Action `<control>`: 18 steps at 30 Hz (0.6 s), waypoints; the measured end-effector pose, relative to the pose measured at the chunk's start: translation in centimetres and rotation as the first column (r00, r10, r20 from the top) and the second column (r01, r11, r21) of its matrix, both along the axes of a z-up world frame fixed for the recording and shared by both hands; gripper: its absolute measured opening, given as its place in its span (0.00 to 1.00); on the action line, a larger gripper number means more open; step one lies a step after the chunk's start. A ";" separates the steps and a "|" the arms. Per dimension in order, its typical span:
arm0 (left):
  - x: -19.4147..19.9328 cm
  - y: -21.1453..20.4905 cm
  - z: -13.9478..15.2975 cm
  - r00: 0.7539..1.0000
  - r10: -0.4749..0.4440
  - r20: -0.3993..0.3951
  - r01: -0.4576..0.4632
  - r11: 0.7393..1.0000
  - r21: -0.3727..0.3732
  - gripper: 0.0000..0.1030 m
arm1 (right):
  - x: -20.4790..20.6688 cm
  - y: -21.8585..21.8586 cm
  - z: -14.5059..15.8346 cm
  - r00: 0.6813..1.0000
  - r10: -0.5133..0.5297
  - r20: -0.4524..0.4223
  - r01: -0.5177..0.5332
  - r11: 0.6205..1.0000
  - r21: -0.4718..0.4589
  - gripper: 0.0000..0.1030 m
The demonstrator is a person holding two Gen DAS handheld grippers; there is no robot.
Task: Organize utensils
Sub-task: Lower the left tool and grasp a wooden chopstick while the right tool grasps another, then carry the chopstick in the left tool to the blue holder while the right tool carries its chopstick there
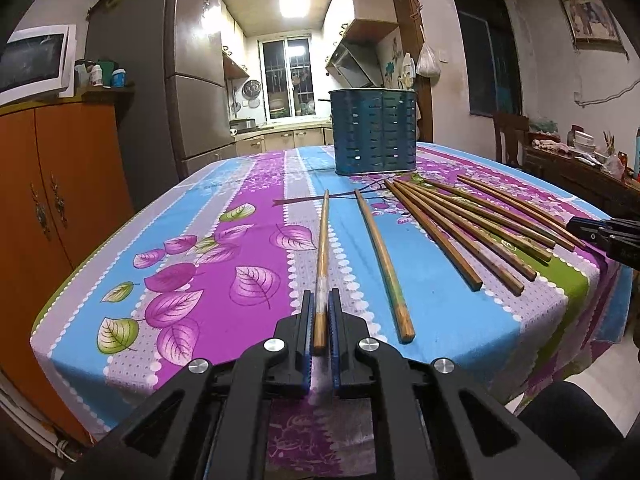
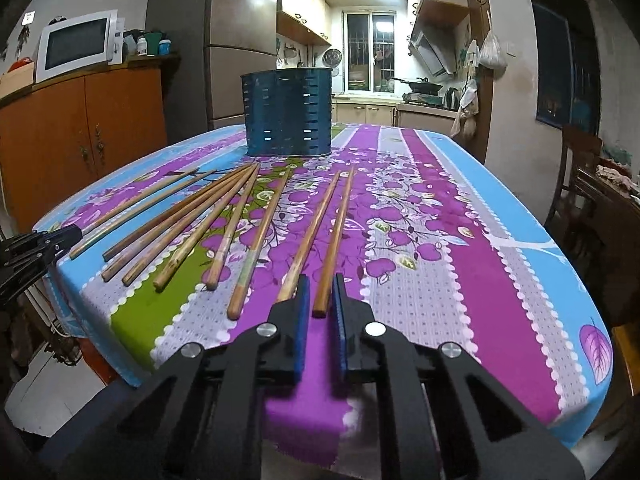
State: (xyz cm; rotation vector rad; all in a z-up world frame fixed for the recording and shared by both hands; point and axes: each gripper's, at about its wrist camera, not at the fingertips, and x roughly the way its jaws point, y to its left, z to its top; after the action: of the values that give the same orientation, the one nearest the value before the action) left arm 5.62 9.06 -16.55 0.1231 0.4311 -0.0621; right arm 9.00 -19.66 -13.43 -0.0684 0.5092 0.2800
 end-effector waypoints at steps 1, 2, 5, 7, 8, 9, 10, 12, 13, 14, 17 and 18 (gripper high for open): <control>0.0 0.0 -0.1 1.000 0.001 0.006 -0.001 1.000 0.002 0.09 | -0.1 0.0 0.0 1.000 -0.001 0.003 0.001 1.000 -0.002 0.09; -0.1 -0.2 -0.2 1.000 0.004 0.019 -0.004 1.000 0.010 0.09 | -0.2 -0.1 -0.1 1.000 -0.001 0.007 0.001 1.000 0.001 0.09; -0.4 -0.4 -0.6 0.999 0.006 0.049 -0.007 1.000 0.029 0.09 | -0.5 -0.3 -0.3 1.000 -0.004 0.015 0.003 1.000 0.011 0.08; -0.5 -0.5 -0.6 0.998 0.007 0.058 -0.009 1.000 0.028 0.07 | -0.5 -0.3 -0.2 1.000 -0.004 0.022 0.003 1.000 0.016 0.07; -0.5 -0.5 -0.6 0.998 0.009 0.059 -0.010 1.000 0.025 0.07 | -0.6 -0.4 -0.3 1.000 -0.007 0.027 0.006 1.000 0.022 0.06; -0.5 -0.4 -0.6 0.998 0.010 0.060 -0.012 1.000 0.021 0.07 | -0.6 -0.5 -0.3 0.999 -0.013 0.031 0.012 0.999 0.032 0.06; -0.5 -0.3 -0.6 0.998 0.012 0.059 -0.013 1.000 0.017 0.07 | -0.7 -0.6 -0.3 0.999 -0.019 0.034 0.018 0.999 0.039 0.06; -0.5 -0.2 -0.4 0.998 0.011 0.062 -0.012 1.000 0.012 0.07 | -0.8 -0.9 -0.1 0.999 -0.030 0.045 0.027 0.998 0.055 0.06; -0.6 -0.2 -0.2 0.998 0.011 0.066 -0.011 1.000 0.009 0.07 | -0.9 -1.0 0.3 0.998 -0.032 0.054 0.029 0.998 0.056 0.06; -0.8 -0.1 0.3 0.997 0.009 0.074 -0.010 1.000 0.003 0.07 | -1.1 -1.1 0.8 0.997 -0.035 0.066 0.031 0.998 0.054 0.06; -1.6 -0.1 2.4 0.993 -0.002 0.116 0.003 1.000 -0.008 0.07 | -1.8 -1.3 2.8 0.993 -0.036 0.111 0.031 0.998 0.050 0.06; -1.8 -0.1 3.1 0.991 -0.006 0.131 0.008 1.000 -0.010 0.07 | -2.0 -1.4 3.4 0.991 -0.035 0.126 0.030 0.998 0.048 0.06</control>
State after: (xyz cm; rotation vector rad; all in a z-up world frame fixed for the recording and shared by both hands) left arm 3.80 9.00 -13.43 0.1172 0.2991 -0.0626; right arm 7.04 -21.07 -9.99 -0.0333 0.3768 0.2534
